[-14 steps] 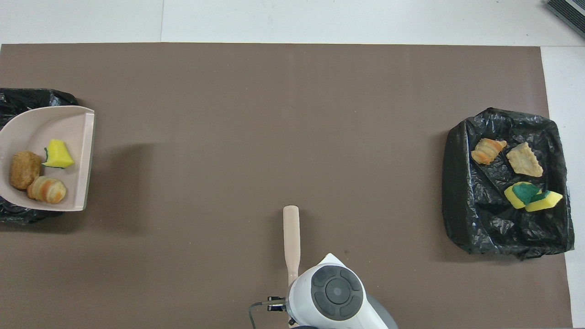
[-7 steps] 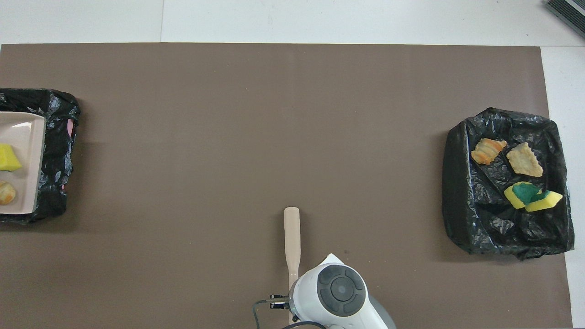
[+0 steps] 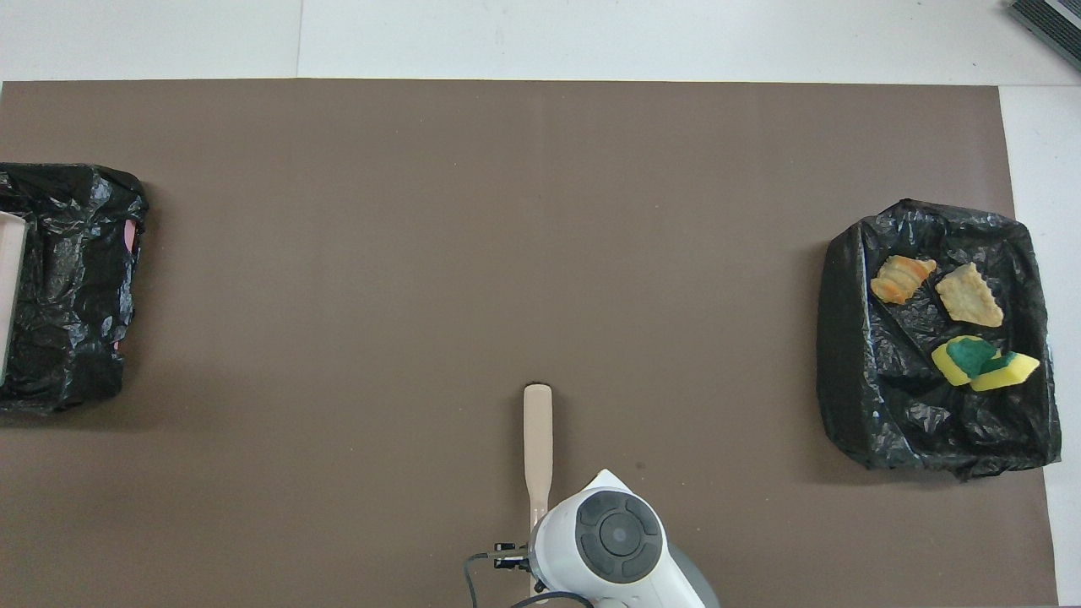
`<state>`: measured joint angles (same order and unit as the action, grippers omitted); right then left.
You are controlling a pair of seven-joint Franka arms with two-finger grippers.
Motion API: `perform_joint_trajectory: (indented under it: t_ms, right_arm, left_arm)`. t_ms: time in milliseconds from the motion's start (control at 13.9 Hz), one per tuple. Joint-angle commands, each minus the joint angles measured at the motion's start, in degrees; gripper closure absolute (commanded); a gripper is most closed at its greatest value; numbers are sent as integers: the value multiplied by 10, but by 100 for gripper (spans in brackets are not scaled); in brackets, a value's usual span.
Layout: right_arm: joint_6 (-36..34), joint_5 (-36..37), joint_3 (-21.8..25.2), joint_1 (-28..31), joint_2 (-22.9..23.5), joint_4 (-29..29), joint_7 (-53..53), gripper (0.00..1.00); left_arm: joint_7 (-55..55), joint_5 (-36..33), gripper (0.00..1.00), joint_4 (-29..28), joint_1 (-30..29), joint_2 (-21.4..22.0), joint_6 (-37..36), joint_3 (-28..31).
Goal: Sweep and dump trash in bin
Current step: 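Carry the dustpan with the left gripper to the nearby bag and tip it, then set the brush down with the right gripper while the left gripper lifts the dustpan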
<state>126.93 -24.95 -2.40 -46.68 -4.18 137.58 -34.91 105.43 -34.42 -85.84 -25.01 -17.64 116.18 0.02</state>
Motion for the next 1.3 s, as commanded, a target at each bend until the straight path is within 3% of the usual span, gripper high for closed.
perform_joint_trajectory:
  t_ms: [0,216,648,792,1008,1224]
  right_arm:
    - [-1,-2,5,9,12,-32,22,0]
    - [-4,20,8,65,12,-63,21,0]
    - [-41,158,7,178,14,-133,28,0]
    - [-79,223,6,220,14,-160,68,0]
    - [-129,233,8,283,8,-186,141,0]
    - [-190,233,10,360,10,-236,189,0]
  left_arm:
    - [-65,-75,100,-22,27,26,-3,4]
    - [-102,-148,100,-20,42,39,-4,5]
    - [-174,-247,100,-20,70,89,-50,5]
    - [-177,-246,100,-26,73,102,-65,-1]
    - [-193,-239,100,-24,100,102,-100,-2]
    - [-280,-213,100,-24,158,107,-198,-2]
